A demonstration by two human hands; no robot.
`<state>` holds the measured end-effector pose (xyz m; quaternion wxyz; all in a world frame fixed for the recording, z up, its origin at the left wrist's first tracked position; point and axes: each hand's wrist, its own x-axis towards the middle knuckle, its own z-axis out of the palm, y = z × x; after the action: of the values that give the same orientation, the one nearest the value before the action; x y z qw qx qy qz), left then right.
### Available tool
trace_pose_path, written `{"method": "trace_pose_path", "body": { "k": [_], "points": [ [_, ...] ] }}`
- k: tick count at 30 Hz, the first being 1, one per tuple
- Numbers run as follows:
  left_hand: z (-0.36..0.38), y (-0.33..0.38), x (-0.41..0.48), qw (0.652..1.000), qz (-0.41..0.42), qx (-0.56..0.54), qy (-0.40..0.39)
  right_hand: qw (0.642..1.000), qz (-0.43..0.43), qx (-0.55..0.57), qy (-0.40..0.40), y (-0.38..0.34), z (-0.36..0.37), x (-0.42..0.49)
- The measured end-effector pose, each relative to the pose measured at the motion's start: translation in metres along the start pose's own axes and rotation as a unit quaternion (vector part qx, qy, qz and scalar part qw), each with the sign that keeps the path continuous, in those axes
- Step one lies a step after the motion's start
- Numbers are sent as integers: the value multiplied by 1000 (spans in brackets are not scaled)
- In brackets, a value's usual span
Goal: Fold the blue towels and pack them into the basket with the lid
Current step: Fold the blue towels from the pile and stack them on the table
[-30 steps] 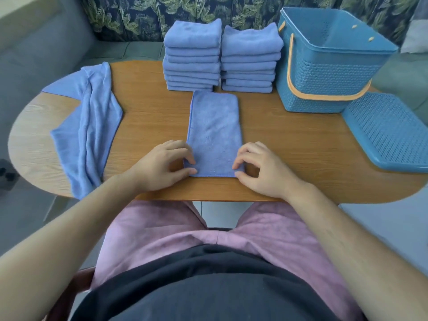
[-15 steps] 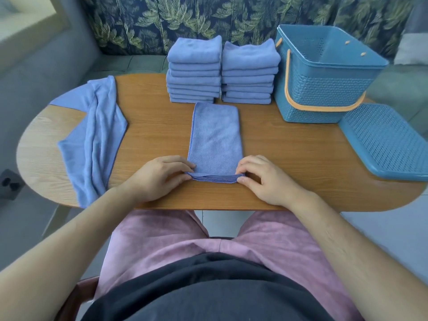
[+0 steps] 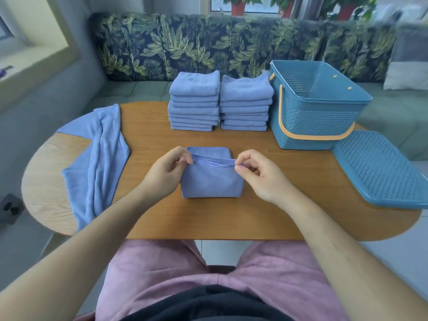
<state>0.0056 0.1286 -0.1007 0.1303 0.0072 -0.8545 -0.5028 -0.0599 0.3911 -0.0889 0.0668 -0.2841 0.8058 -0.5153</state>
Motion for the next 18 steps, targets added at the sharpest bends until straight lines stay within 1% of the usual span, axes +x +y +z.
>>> {"method": "trace_pose_path", "body": {
  "k": [3,5,8,10,11,12,13,15,17,18],
  "points": [
    [1,1,27,998,-46,32,15,999,32,24,-19,2,-2,24],
    [2,1,43,996,-71,52,25,999,49,-4,-22,7,-1,42],
    [5,0,63,991,-121,31,46,995,92,-42,4,17,5,74],
    [8,-4,75,989,-143,31,30,991,119,-58,25,22,10,90],
    [10,-9,81,989,-138,57,15,989,126,-73,28,24,13,96],
    [13,-16,85,986,-129,106,-6,986,131,-105,21,27,17,100],
    [17,-24,87,977,-127,167,-32,978,133,-159,6,31,22,102],
    [24,-35,83,951,-142,264,-76,941,159,-297,-42,37,31,101],
    [31,-42,74,935,-163,304,-80,909,194,-361,-81,38,41,98],
    [34,-44,68,931,-163,319,-73,902,195,-374,-88,39,47,95]
  ]
}}
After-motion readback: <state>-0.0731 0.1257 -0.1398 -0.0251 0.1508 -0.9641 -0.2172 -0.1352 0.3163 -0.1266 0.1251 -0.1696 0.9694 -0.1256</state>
